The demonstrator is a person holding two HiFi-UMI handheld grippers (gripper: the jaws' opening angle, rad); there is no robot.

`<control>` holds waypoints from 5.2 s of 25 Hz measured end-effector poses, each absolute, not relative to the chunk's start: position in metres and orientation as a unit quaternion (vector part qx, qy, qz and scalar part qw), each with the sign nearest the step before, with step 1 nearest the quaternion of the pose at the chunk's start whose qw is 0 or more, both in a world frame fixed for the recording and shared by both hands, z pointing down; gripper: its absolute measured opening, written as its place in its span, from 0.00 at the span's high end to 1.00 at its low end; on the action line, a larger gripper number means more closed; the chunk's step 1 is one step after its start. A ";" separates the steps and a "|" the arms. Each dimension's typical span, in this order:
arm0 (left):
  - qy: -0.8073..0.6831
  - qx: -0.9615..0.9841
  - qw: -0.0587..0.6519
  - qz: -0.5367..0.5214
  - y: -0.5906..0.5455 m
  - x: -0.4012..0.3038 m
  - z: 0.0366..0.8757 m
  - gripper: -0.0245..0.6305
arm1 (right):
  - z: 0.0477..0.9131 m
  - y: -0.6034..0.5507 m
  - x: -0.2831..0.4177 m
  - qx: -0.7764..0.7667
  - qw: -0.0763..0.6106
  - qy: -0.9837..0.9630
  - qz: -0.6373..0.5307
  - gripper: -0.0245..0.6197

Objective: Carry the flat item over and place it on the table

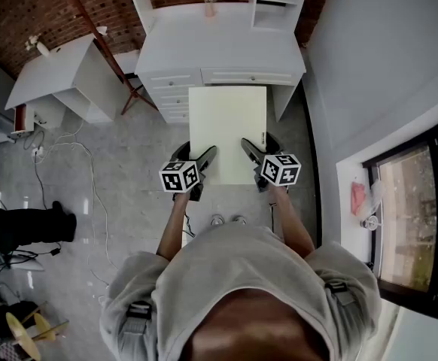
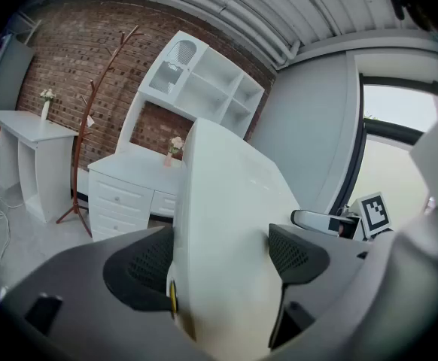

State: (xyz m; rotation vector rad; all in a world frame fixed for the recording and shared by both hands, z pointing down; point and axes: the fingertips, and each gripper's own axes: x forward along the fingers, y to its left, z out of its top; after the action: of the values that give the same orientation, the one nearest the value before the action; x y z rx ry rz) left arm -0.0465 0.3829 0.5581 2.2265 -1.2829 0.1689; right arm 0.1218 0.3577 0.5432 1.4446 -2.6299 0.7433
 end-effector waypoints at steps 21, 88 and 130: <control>-0.464 0.839 0.279 0.062 0.373 -0.055 0.553 0.34 | 0.539 0.352 0.112 0.477 0.019 -0.846 0.239 0.35; -0.467 0.832 0.288 0.075 0.070 -0.056 0.569 0.34 | 0.559 0.047 0.113 0.469 0.014 -0.843 0.264 0.35; -0.490 0.808 0.316 0.084 -0.068 -0.041 0.603 0.34 | 0.598 -0.102 0.126 0.441 0.033 -0.847 0.294 0.35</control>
State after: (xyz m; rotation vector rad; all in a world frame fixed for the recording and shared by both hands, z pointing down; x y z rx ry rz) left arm -0.0411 -0.0680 0.6031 2.1278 -1.2899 0.2211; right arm 0.1261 -0.1021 0.5981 1.3568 -2.6077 0.9033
